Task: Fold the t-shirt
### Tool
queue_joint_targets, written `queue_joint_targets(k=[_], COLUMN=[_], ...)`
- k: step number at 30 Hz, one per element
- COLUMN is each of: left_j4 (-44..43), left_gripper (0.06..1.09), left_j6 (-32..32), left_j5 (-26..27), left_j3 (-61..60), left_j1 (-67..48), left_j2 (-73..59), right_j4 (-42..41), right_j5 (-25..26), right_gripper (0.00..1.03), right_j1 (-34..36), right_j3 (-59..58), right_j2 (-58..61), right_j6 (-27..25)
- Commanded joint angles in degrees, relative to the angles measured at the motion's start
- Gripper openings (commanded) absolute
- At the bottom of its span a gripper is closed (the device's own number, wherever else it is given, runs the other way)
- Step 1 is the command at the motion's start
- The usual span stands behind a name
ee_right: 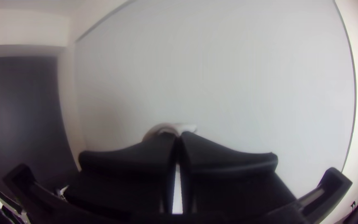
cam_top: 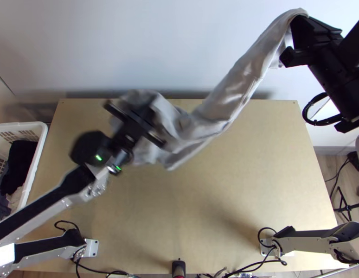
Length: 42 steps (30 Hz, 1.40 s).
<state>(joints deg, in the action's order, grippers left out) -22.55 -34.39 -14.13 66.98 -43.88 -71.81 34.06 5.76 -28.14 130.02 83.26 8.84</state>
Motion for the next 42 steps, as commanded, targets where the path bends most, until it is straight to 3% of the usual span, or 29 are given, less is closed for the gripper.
queue_joint_targets(k=[1,5,6,7,8,9,26,30,33,36,42], left_j4=[0.05,-1.45,-2.42,-3.47,-3.29,-3.65,-4.09,-0.92,4.97,12.97,12.0], left_gripper=[0.1,0.1,0.19,0.47,0.87,1.06,1.04,1.04,1.04,1.04,1.04], left_j6=[7.41,9.61,10.31,10.57,10.57,10.75,7.23,4.07,3.37,-4.1,-10.43], left_j5=[10.35,10.88,10.88,10.88,10.88,10.79,11.67,16.68,23.71,24.68,24.85], left_j3=[1.66,0.87,0.26,-0.27,-1.15,-2.38,-10.99,-15.3,-20.05,-26.81,-29.1], left_j1=[17.6,24.45,25.33,25.68,25.77,25.68,12.94,10.57,8.81,2.39,3.62], left_j2=[-2.28,-10.81,-12.48,-14.23,-15.29,-16.08,-3.77,1.94,7.65,13.28,11.61], right_j4=[-0.49,-0.4,-0.31,-0.14,0.04,0.21,0.3,0.13,0.13,0.13,-0.05], right_j5=[-0.05,-0.05,-0.05,-0.05,-0.05,-0.05,0.31,0.39,0.39,0.39,0.48], right_gripper=[0.03,0.03,0.03,0.03,0.03,0.03,0.03,0.03,0.03,0.03,0.03], right_j1=[-0.95,-1.13,-1.21,-1.21,-1.3,-1.39,-3.32,-3.32,-3.06,-3.15,-3.5], right_j3=[-0.03,-0.29,-0.38,-0.47,-0.47,-0.55,-0.73,-0.55,-0.55,-0.82,-0.82], right_j2=[1.11,1.29,1.29,1.29,1.29,1.29,2.69,3.48,4.01,4.36,5.07], right_j6=[0.56,0.83,0.91,0.83,0.83,0.83,-0.4,-0.4,-0.4,-0.32,-0.23])
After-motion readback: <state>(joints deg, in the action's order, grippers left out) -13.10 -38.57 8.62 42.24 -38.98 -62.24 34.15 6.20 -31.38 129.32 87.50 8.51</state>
